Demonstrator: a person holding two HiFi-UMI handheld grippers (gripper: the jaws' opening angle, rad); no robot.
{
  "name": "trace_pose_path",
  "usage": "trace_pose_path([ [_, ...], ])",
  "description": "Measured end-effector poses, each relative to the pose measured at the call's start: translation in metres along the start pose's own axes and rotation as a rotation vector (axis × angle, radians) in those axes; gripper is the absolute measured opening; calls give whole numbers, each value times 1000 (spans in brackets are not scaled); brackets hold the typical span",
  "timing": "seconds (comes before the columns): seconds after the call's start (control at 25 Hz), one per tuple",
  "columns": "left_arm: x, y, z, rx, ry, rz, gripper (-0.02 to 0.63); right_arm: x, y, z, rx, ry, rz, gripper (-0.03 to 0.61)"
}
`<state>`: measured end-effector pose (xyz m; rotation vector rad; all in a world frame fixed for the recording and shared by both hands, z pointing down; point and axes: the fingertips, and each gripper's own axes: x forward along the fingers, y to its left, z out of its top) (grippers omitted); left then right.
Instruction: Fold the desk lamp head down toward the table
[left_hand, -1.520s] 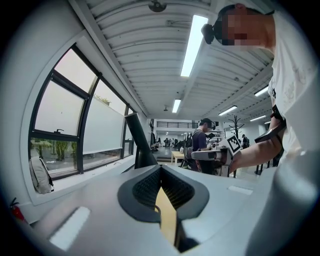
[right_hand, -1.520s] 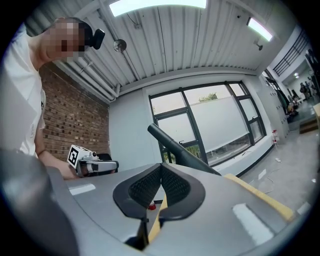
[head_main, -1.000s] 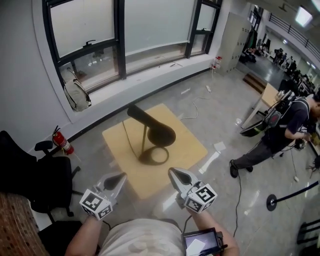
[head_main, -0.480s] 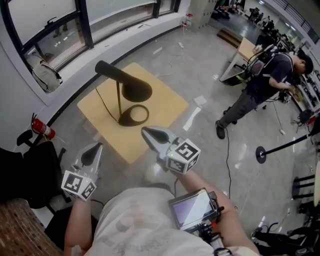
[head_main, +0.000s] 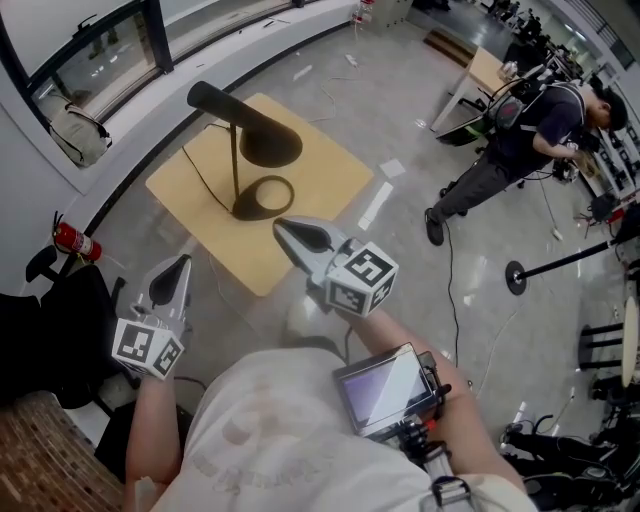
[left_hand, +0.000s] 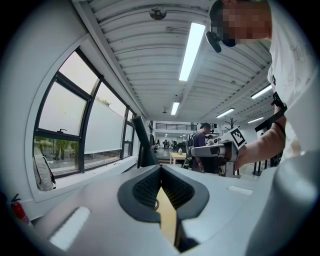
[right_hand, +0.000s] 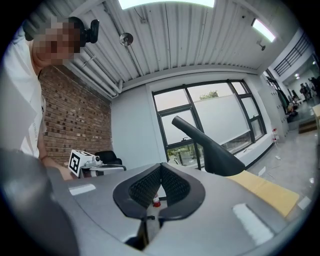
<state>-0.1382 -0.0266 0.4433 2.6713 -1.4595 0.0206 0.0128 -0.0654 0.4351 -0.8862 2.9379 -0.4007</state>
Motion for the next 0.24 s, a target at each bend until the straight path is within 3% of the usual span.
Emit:
trace_pose_path([
  [0.24, -8, 6, 7, 6, -6, -1, 2, 10, 14, 1, -21, -4, 8, 12],
])
